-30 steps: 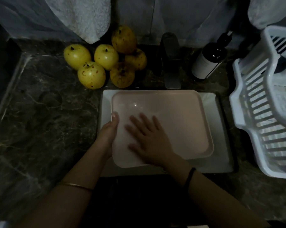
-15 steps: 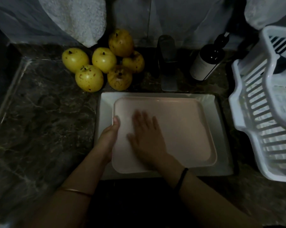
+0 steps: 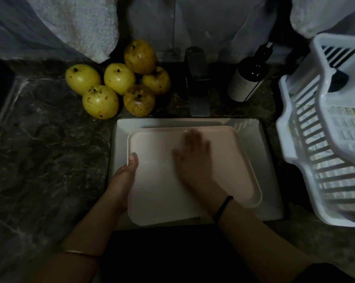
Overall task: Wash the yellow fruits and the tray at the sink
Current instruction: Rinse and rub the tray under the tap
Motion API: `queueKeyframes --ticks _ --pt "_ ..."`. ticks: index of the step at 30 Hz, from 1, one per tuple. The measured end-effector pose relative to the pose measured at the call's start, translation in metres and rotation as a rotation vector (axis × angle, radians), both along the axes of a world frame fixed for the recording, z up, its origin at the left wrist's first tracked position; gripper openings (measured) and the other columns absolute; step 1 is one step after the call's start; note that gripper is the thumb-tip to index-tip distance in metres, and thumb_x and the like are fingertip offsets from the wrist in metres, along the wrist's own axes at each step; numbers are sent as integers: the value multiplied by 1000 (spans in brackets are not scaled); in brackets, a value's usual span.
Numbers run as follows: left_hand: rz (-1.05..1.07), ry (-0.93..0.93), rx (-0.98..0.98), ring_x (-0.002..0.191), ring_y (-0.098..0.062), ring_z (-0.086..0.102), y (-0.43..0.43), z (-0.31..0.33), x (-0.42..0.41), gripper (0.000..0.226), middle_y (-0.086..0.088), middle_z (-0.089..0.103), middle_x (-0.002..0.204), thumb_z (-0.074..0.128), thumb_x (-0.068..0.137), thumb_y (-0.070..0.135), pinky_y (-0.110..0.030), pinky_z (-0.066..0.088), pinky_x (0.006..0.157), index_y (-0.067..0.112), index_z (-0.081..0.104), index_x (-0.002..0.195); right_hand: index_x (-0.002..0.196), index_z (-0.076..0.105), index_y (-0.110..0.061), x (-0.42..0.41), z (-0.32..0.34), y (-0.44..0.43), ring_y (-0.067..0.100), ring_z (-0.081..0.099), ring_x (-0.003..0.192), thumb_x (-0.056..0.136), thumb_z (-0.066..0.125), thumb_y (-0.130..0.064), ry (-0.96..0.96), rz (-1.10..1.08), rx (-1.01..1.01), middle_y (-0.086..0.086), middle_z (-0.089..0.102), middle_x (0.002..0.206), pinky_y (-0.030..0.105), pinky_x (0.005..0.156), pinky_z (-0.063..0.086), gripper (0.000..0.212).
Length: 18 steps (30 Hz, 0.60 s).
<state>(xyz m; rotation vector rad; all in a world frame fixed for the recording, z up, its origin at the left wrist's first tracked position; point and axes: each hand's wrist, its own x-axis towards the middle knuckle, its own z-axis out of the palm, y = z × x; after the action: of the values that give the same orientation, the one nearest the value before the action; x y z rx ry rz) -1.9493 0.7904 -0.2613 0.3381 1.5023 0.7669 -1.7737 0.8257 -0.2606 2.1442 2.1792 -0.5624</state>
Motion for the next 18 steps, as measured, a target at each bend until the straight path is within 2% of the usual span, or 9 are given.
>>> queueKeyframes --ticks 3,5,6,10,13,14,16,18 --pt "2 -19 29 92 -28 68 4 0 5 47 -11 71 102 39 95 56 -40 53 81 20 65 109 152 11 -14 -32 7 -27 28 -1 148 96 17 -47 46 486 98 6 5 161 47 115 -8 66" --pt "11 -23 39 87 -26 68 5 1 6 45 -11 72 98 37 96 54 -37 53 74 20 66 102 152 16 -16 -25 5 -29 26 4 148 93 17 -50 3 672 135 3 11 160 46 115 -4 68" --pt "12 -24 37 87 -28 68 4 1 4 45 -12 72 97 38 96 54 -37 53 73 20 66 102 152 13 -16 -13 4 -22 25 3 148 93 15 -54 -19 640 127 3 8 160 44 116 -5 70" --pt "13 -3 15 89 -30 67 2 3 -5 48 -13 72 96 41 93 57 -38 52 73 18 66 106 152 -4 -19 58 -2 10 17 -11 147 97 12 -58 -88 221 24 1 -9 160 39 117 -9 69" --pt "15 35 5 90 -32 67 4 4 -13 50 -14 72 96 44 92 58 -44 53 83 15 67 105 152 -5 -16 91 -1 11 16 -14 146 77 -15 -72 -165 158 -30 5 -11 160 39 117 -12 94" --pt "11 46 8 92 -33 67 5 5 -14 50 -15 72 98 45 91 58 -47 51 89 15 67 105 152 -5 -15 96 -1 9 17 -14 146 75 -19 -73 -192 129 -51 5 -11 160 42 116 -12 97" --pt "-2 69 27 95 -33 67 7 7 -16 54 -16 71 103 47 90 59 -51 49 94 13 67 110 152 -3 -13 100 0 2 18 -11 147 88 -8 -65 -293 60 -103 4 -8 160 51 113 -12 83" --pt "-23 85 40 95 -33 67 8 8 -17 57 -14 71 104 49 88 61 -51 50 93 13 66 116 152 6 -8 96 4 -9 24 -3 148 98 8 -50 -387 13 -135 8 4 161 58 113 -9 69"
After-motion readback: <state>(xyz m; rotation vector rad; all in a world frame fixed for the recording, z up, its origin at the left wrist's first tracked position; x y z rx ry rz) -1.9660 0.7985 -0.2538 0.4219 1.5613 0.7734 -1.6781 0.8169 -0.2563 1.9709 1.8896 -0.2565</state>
